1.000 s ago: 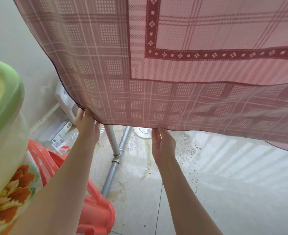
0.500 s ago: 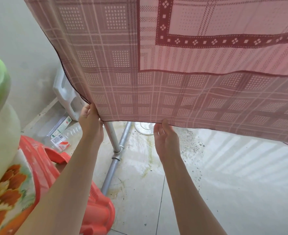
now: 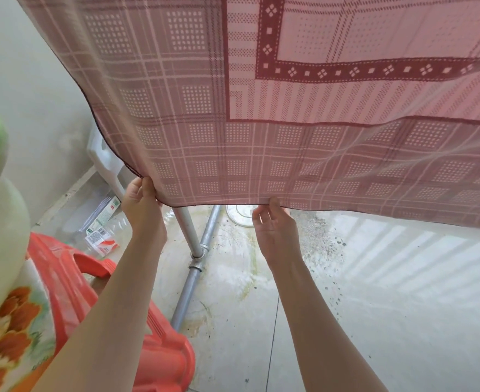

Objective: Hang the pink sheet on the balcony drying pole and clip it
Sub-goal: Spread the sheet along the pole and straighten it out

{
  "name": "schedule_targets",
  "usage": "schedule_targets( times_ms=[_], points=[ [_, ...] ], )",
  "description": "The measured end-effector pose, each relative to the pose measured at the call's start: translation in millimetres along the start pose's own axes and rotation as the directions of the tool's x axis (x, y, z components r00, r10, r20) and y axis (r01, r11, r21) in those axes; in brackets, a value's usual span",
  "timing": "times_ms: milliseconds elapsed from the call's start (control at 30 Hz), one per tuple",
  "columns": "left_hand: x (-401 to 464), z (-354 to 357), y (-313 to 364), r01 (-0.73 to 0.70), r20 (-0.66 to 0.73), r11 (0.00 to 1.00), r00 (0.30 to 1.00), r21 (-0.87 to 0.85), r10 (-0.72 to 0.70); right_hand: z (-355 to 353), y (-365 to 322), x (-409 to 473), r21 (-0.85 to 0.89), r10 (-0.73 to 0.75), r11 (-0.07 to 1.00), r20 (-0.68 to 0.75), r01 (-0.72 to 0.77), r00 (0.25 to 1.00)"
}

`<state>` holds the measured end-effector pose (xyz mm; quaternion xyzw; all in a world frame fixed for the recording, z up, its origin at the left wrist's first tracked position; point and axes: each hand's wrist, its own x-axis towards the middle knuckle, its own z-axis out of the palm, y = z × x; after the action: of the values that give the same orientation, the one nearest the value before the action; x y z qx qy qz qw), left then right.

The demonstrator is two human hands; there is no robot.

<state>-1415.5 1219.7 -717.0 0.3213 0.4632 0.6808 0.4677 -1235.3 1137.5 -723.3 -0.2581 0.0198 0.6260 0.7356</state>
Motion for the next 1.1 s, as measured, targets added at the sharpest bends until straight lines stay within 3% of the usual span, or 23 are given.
schedule_targets(
  times_ms=[100, 267, 400, 433, 467, 500, 533, 567, 600, 667, 733, 767, 800, 833, 867, 900, 933, 967, 1033, 1100],
  points=[
    [-7.4, 1.1, 0.8, 0.01, -0.038, 1.0, 0.999, -0.017, -0.011, -3.2, -6.5, -8.9, -0.062, -0.009, 0.998, 0.002, 0.009, 1.0],
    [-49.3, -3.7, 1.8, 0.05, -0.097, 0.992, 0.995, 0.116, -0.039, -23.7, -13.0, -40.9, -0.087, -0.012, 0.996, -0.044, 0.008, 0.999],
    [-109.5, -7.8, -24.7, 0.179, -0.122, 0.962, 0.98, 0.208, -0.156, -59.8, -19.9, -70.2, -0.39, 0.008, 0.919, -0.122, -0.055, 0.992],
    [-125.3, -5.2, -33.0, 0.206, -0.077, 0.941, 0.978, 0.268, -0.192, -69.4, -24.4, -75.2, -0.538, 0.01, 0.839, -0.137, -0.083, 0.99],
    [-140.0, -2.1, -41.4, 0.199, 0.003, 0.909, 0.977, 0.365, -0.215, -77.6, -32.0, -79.6, -0.736, 0.01, 0.668, -0.136, -0.108, 0.991],
    [-152.9, 1.4, -49.9, 0.145, 0.113, 0.869, 0.968, 0.474, -0.223, -85.4, -43.1, -83.4, -0.922, 0.021, 0.37, -0.113, -0.112, 0.993],
    [-163.9, 5.9, -56.7, 0.051, 0.232, 0.823, 0.948, 0.566, -0.218, -94.8, -56.9, -86.1, -0.997, 0.059, 0.011, -0.079, -0.08, 0.995],
    [-173.1, 11.0, -63.1, -0.064, 0.341, 0.768, 0.917, 0.637, -0.205, -103.4, -74.2, -88.5, -0.95, 0.118, -0.311, -0.05, -0.011, 0.992],
    [-180.8, 17.0, -68.4, -0.192, 0.435, 0.704, 0.882, 0.684, -0.183, -109.4, -93.6, -92.3, -0.853, 0.169, -0.519, -0.033, 0.061, 0.985],
    [-194.1, 32.1, -77.5, -0.445, 0.606, 0.571, 0.787, 0.69, -0.119, -115.3, -133.8, -103.8, -0.692, 0.21, -0.706, -0.004, 0.149, 0.978],
    [-206.9, 56.5, -81.4, -0.568, 0.71, 0.516, 0.694, 0.642, -0.119, -121.7, -170.9, -113.5, -0.631, 0.151, -0.759, 0.073, 0.163, 0.986],
    [-214.0, 71.8, -80.1, -0.543, 0.716, 0.549, 0.681, 0.636, -0.156, -126.9, -186.5, -117.3, -0.675, 0.089, -0.724, 0.111, 0.141, 0.99],
    [-221.9, 89.2, -75.9, -0.443, 0.691, 0.622, 0.684, 0.646, -0.231, -131.5, -200.5, -121.2, -0.789, -0.006, -0.609, 0.107, 0.081, 0.994],
    [-228.8, 107.0, -70.7, -0.259, 0.647, 0.717, 0.685, 0.647, -0.336, -134.4, -213.9, -124.8, -0.927, -0.098, -0.375, 0.044, 0.004, 0.994],
    [-234.7, 123.7, -64.8, -0.008, 0.596, 0.8, 0.671, 0.599, -0.44, -136.3, -226.1, -127.8, -0.998, -0.137, -0.036, -0.049, -0.054, 0.989],
    [-239.0, 139.2, -60.5, 0.251, 0.554, 0.829, 0.644, 0.499, -0.528, -136.8, -238.0, -130.7, -0.946, -0.126, 0.316, -0.116, -0.071, 0.985],
    [-241.7, 152.8, -57.1, 0.449, 0.526, 0.809, 0.614, 0.38, -0.588, -137.1, -249.2, -133.1, -0.807, -0.118, 0.588, -0.153, -0.055, 0.981],
    [-243.5, 164.1, -53.8, 0.56, 0.515, 0.781, 0.6, 0.277, -0.613, -137.2, -259.8, -135.6, -0.641, -0.123, 0.768, -0.166, -0.012, 0.978],
    [-246.8, 180.8, -50.6, 0.649, 0.508, 0.749, 0.604, 0.134, -0.614, -139.7, -276.3, -140.3, -0.361, -0.174, 0.927, -0.169, 0.103, 0.97],
    [-249.8, 192.8, -49.3, 0.67, 0.491, 0.74, 0.626, 0.06, -0.606, -142.0, -286.6, -143.4, -0.275, -0.222, 0.946, -0.177, 0.169, 0.959]
  ],
)
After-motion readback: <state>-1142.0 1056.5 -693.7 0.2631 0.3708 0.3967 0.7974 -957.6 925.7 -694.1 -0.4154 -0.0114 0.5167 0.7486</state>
